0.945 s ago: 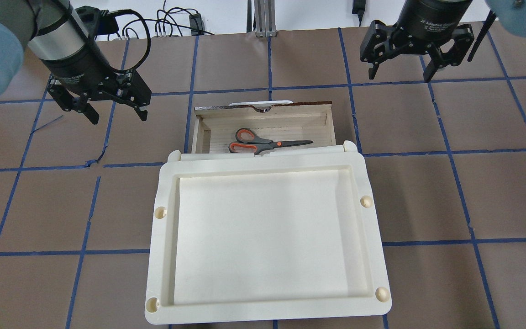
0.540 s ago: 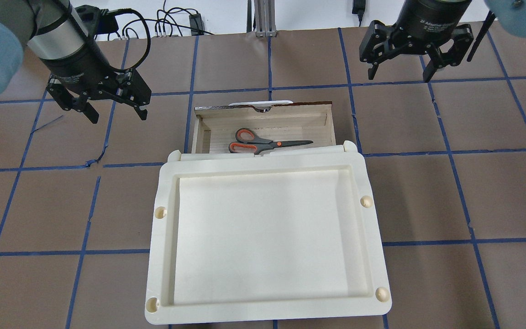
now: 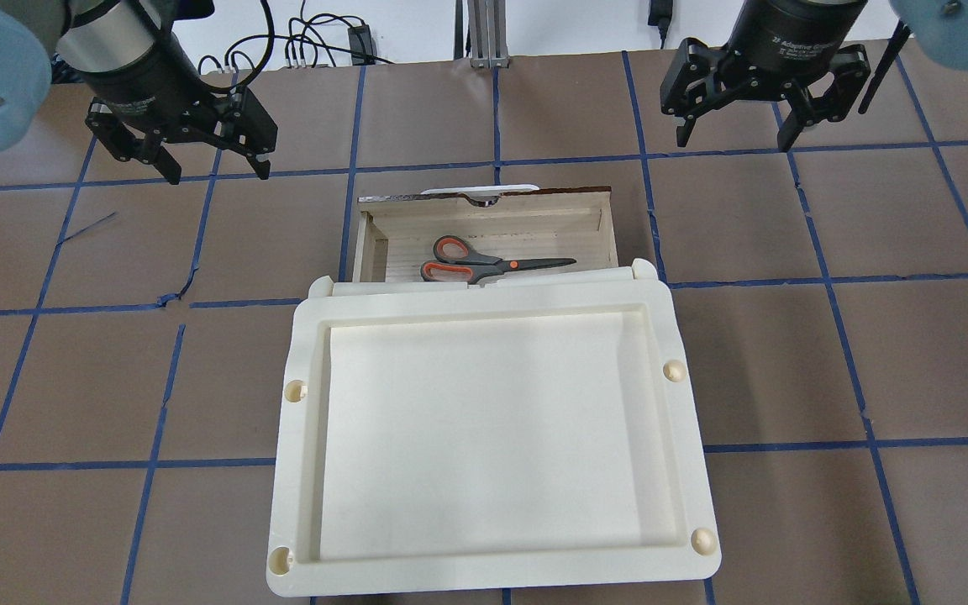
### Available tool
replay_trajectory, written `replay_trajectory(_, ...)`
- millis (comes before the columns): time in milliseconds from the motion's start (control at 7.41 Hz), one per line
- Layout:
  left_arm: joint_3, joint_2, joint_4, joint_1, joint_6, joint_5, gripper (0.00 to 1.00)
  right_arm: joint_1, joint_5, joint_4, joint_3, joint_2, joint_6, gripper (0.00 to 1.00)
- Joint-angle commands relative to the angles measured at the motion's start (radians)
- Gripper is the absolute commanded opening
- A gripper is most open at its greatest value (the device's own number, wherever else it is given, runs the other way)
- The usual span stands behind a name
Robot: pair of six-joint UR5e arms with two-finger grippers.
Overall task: Put scissors in drawer and close it
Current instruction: 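Move the left gripper over the drawer front edge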
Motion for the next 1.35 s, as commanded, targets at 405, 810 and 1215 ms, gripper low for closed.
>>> replay_trajectory(405,0.05,-0.282,0.275,-0.023,0.059,-0.121,1.0,0.001,0.001,0.0,0.0,0.001,0.0,1.0)
replay_trajectory(810,0.125,-0.387,0.29,-0.023,0.064,-0.13,1.0,-0.002,0.0,0.001,0.0,0.001,0.0,1.0)
replay_trajectory(1215,0.113,-0.395,0.31,-0.043,0.044,-0.193,1.0,-0.004,0.0,0.001,0.005,0.001,0.0,1.0)
